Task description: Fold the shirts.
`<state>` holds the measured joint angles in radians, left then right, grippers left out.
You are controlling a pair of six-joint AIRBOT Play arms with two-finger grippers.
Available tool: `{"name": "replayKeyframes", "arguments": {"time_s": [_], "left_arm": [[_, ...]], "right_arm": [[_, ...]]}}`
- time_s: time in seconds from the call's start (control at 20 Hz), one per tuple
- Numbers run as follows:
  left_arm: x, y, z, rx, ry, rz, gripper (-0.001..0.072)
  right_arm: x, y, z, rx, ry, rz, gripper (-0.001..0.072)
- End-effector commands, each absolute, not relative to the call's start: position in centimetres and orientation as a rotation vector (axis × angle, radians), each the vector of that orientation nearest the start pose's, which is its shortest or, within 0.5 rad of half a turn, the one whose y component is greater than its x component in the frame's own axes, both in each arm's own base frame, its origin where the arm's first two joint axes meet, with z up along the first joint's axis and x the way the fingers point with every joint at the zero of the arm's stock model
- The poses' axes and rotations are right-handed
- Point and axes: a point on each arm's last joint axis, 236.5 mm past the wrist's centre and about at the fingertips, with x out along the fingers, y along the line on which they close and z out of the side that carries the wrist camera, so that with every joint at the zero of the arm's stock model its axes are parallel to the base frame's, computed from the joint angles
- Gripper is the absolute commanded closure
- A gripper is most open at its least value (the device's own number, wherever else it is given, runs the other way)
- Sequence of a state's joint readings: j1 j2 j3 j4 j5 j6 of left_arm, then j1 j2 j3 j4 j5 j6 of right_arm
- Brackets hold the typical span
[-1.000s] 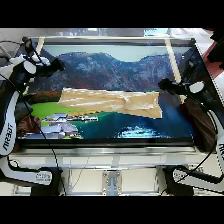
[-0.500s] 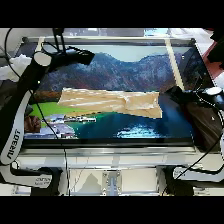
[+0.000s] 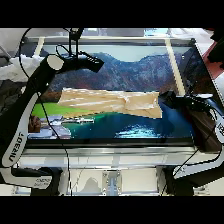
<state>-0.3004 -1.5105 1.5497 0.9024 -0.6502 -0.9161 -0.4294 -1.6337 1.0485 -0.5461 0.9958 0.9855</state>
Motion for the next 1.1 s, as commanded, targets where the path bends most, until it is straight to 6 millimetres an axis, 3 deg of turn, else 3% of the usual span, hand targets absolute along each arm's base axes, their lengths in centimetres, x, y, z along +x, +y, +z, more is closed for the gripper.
{"name": "replayKeyframes", "arguments": {"time_s": [0.0, 0.3, 0.75, 1.0, 1.05], "left_arm": [[51.1, -25.5, 15.5, 0.062, 0.522, -0.703, 0.0096], [50.6, -25.6, 15.0, 0.056, 0.549, -0.715, 0.0096], [50.4, -25.7, 14.9, 0.043, 0.563, -0.716, 0.0098], [50.4, -25.7, 14.6, 0.043, 0.57, -0.718, 0.0107], [50.4, -25.7, 14.4, 0.043, 0.573, -0.718, 0.0109]], "right_arm": [[44.5, -1.9, -8.7, 0.865, 1.071, 0.236, 0.0109], [44.1, -1.0, -11.2, 0.942, 1.12, 0.245, 0.0108], [43.7, 2.7, -11.4, 0.891, 1.161, 0.347, 0.0112], [43.6, 6.0, -11.5, 0.842, 1.191, 0.398, 0.0218], [43.6, 6.5, -11.4, 0.844, 1.194, 0.41, 0.0312]]}}
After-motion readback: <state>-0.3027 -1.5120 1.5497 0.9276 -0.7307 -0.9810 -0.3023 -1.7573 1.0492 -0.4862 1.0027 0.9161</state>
